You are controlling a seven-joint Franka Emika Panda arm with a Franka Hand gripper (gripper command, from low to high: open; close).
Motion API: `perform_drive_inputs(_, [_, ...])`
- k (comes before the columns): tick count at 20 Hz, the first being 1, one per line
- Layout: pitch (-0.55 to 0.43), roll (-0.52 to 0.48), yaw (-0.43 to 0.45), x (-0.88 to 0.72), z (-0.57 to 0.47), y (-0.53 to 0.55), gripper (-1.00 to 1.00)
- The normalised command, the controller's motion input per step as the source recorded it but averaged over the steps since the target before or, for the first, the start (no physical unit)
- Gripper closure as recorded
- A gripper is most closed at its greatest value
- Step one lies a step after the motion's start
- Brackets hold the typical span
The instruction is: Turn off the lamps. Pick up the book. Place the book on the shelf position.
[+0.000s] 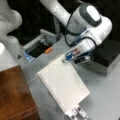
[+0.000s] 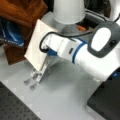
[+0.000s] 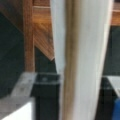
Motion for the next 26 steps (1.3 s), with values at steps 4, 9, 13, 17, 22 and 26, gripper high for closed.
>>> perform_drive_inputs(4, [0.101,-0.18,-0.154,0.21,0.36,0.02,1.0])
perform_drive_inputs(9, [0.1,-0.181,-0.144,0.15,0.38,-0.01,1.0])
perform_drive_inputs(13, [0.112,-0.167,-0.122,0.1,0.43,-0.04,1.0])
perform_drive_inputs(17, [0.085,-0.161,-0.142,0.05,0.42,-0.06,1.0])
perform_drive_inputs(22, [0.079,-0.171,-0.186,0.0,0.4,-0.05,1.0])
perform_drive_inputs(26, [0.029,-0.172,-0.224,-0.03,0.31,-0.01,1.0])
